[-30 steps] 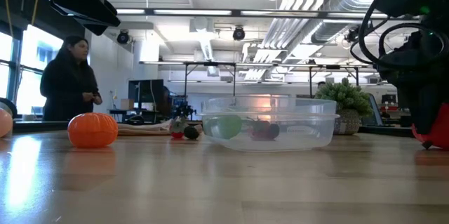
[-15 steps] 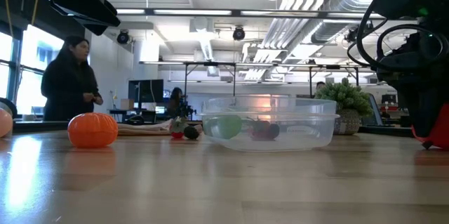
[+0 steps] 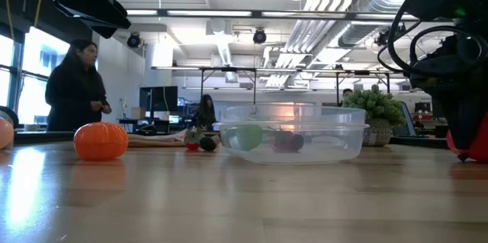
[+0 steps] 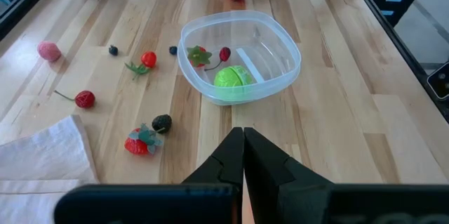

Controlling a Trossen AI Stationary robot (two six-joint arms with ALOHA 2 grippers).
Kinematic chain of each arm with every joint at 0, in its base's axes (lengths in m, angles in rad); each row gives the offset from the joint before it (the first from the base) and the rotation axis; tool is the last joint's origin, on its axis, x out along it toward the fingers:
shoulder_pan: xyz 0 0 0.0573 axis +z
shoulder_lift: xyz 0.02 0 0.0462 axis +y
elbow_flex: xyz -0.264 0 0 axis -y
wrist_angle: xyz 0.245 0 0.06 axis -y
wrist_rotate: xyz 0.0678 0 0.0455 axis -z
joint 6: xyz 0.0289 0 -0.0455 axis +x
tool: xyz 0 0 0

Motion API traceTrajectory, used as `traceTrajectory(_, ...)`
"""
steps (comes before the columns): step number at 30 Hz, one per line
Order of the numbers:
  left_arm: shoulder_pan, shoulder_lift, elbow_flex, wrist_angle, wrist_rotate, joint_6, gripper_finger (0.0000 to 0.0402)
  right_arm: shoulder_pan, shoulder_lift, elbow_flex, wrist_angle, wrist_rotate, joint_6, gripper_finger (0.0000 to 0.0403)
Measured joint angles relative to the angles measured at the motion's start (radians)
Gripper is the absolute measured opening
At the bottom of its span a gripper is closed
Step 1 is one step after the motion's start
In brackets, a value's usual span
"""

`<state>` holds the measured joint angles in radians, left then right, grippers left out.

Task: Pick and placing Produce into tupperware
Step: Put the red apple into the transparent bin

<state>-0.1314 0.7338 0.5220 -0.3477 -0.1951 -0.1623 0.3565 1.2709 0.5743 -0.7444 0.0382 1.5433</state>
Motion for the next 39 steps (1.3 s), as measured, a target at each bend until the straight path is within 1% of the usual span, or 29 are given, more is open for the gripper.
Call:
traceTrajectory(13,0.0,0.0,0.0,0.0,0.0,0.0,0.0001,0.0,0.0,0.0,0.011,0.017,-0.002,0.0267)
traceTrajectory(16,0.0,0.0,0.0,0.0,0.0,0.0,0.0001,0.0,0.0,0.0,0.026,0.017,-0.039,0.0267)
traceTrajectory(21,0.0,0.0,0.0,0.0,0.0,0.0,0.0001,0.0,0.0,0.026,0.106,0.022,-0.137,0.0267)
traceTrajectory(25,0.0,0.0,0.0,0.0,0.0,0.0,0.0001,0.0,0.0,0.11,0.127,0.056,-0.24,0.0266)
traceTrajectory(28,0.0,0.0,0.0,0.0,0.0,0.0,0.0001,0.0,0.0,0.203,0.128,0.112,-0.34,0.0266)
traceTrajectory(33,0.0,0.0,0.0,0.0,0.0,0.0,0.0001,-0.001,0.0,0.374,0.184,0.221,-0.589,0.0266)
traceTrajectory(36,0.0,0.0,0.0,0.0,0.0,0.0,0.0001,-0.006,0.007,0.449,0.242,0.241,-0.706,0.0267)
traceTrajectory(39,0.0,0.0,0.0,0.0,0.0,0.0,0.0001,-0.024,0.047,0.506,0.242,0.229,-0.758,0.0269)
